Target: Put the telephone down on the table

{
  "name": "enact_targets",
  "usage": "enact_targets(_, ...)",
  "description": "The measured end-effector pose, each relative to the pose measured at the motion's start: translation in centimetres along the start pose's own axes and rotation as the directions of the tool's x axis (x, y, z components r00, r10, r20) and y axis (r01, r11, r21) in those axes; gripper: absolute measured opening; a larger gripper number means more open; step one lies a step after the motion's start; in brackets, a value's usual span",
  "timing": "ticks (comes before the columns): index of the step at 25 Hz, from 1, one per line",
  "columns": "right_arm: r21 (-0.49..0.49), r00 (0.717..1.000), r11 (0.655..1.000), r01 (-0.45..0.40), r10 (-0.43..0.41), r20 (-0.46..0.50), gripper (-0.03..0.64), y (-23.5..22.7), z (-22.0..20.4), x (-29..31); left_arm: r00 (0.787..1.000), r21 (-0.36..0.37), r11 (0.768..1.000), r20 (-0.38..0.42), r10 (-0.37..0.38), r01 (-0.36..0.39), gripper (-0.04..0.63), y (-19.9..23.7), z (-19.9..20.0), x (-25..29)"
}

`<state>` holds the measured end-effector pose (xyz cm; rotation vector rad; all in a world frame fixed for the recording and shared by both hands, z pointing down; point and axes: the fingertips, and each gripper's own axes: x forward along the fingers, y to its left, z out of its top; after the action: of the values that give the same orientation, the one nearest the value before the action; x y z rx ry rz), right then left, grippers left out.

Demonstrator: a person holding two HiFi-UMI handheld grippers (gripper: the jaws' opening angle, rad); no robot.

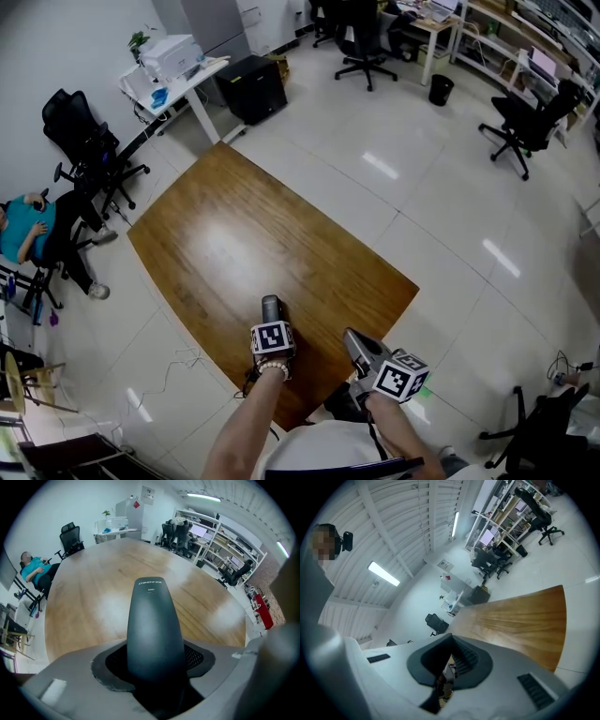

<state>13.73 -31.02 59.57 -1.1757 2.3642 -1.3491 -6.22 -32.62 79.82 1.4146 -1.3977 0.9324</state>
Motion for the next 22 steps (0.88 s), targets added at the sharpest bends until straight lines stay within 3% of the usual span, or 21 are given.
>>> enact_targets(6, 0.001, 1.0, 1.0, 0.003, -0.003, 0.009, 0.0, 0.1, 0.0, -0.4, 1.0, 0.032, 0.999, 0.019, 0.018, -0.019, 0.308, -0.8, 0.0, 0.1)
enact_targets(8, -0.001, 1.0, 1.0, 0.002, -0.002, 0.01, 0.0, 0.2, -0.1, -0.5, 0.999, 0.03, 0.999, 0.036, 0.017, -0.019, 0.353, -0.8, 0.2, 0.0)
enact_targets(14, -0.018, 1.0, 1.0, -0.004, 0.004, 0.008, 0.0, 0.8, -0.4, -0.6, 0.994, -0.034, 0.998, 0.098, -0.052, 0.055, 0.39, 0.3, 0.5, -1.7)
enact_targets(19, -0.047, 1.0, 0.999, -0.019, 0.019, 0.005, 0.0, 2.0, -0.2, -0.4, 0.951, -0.143, 0.965, 0.25, -0.18, 0.22, 0.379, 1.1, 1.0, -6.8)
enact_targets(22, -0.066, 1.0, 0.997, -0.03, 0.03, 0.001, 0.0, 3.0, -0.5, -0.1, 0.902, -0.172, 0.938, 0.37, -0.221, 0.3, 0.353, 1.9, 1.3, -10.4)
